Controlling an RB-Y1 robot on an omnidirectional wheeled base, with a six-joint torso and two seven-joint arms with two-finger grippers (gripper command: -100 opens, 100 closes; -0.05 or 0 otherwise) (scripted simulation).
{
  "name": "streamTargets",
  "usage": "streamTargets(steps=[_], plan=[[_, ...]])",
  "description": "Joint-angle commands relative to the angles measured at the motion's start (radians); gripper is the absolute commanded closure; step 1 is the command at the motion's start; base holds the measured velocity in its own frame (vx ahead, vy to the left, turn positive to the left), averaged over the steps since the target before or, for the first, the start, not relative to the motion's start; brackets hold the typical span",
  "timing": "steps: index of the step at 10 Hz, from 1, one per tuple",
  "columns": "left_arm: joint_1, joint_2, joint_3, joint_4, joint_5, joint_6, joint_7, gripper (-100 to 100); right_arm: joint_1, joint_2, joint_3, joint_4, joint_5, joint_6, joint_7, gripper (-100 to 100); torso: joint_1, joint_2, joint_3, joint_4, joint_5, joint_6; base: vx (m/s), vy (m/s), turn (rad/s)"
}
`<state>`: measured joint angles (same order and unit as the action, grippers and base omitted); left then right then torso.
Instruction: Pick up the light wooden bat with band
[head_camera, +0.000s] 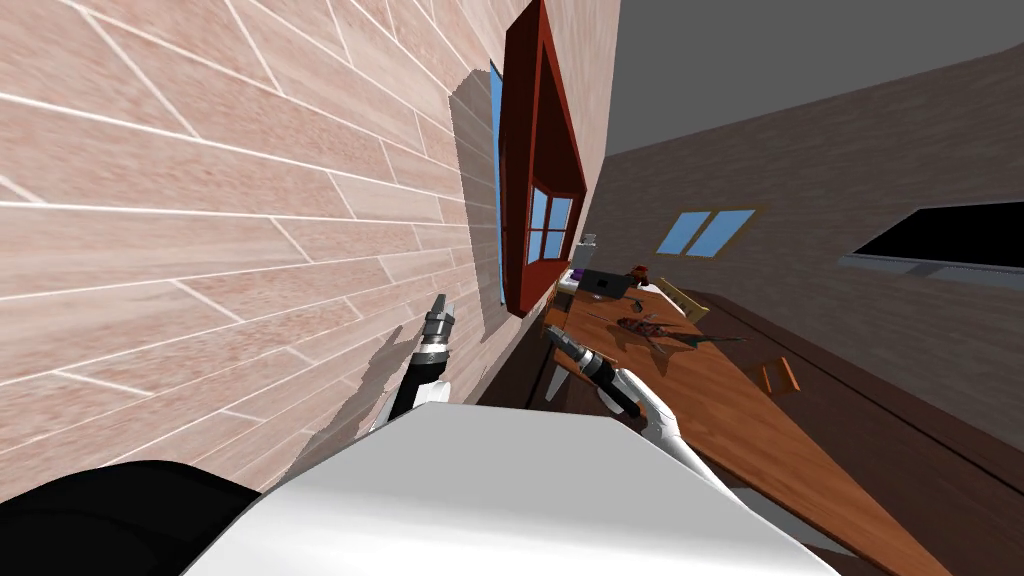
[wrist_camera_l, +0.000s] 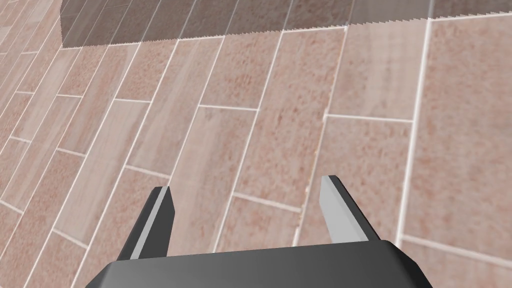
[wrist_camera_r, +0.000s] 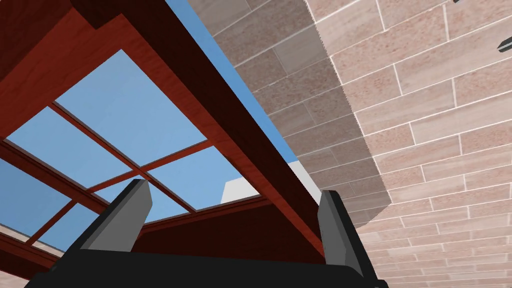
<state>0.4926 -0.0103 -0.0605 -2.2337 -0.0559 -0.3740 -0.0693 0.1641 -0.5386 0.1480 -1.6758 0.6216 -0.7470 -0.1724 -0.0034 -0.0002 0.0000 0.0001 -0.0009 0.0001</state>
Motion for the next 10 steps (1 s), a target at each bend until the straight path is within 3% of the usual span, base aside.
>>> streamTargets(steps=[1,4,6,7,9,10], plan=[[0.000,0.000,0.000,0.000,0.000,0.000,0.000,0,-0.005,-0.015,0.005,0.050,0.046,-0.012,-0.001,-100,0.000,0.000,0.000,0.000,0.000,0.000,-0.022,-0.030,0.120],[0.000,0.000,0.000,0.000,0.000,0.000,0.000,0,-0.042,-0.074,0.028,0.148,0.138,-0.044,-0.010,-100,0.000,-0.001,0.000,0.000,0.000,0.001,-0.016,-0.033,0.214],[0.000,0.000,0.000,0.000,0.000,0.000,0.000,0,-0.042,-0.074,0.028,0.184,0.166,-0.044,-0.010,-100,0.000,-0.001,-0.001,0.000,0.000,0.001,-0.006,-0.020,0.076],[0.000,0.000,0.000,0.000,0.000,0.000,0.000,0,-0.061,-0.104,0.040,0.213,0.213,-0.061,-0.015,-100,0.001,-0.002,-0.001,0.000,0.000,0.001,-0.006,-0.011,0.275],[0.000,0.000,0.000,0.000,0.000,0.000,0.000,0,-0.061,-0.104,0.040,0.256,0.227,-0.061,-0.015,-100,0.000,-0.002,-0.001,0.000,0.000,0.001,-0.004,-0.018,0.069],[0.000,0.000,0.000,0.000,0.000,0.000,0.000,0,-0.080,-0.135,0.050,0.281,0.277,-0.076,-0.019,-100,0.001,-0.002,-0.001,0.000,0.000,0.002,-0.003,-0.014,0.236]])
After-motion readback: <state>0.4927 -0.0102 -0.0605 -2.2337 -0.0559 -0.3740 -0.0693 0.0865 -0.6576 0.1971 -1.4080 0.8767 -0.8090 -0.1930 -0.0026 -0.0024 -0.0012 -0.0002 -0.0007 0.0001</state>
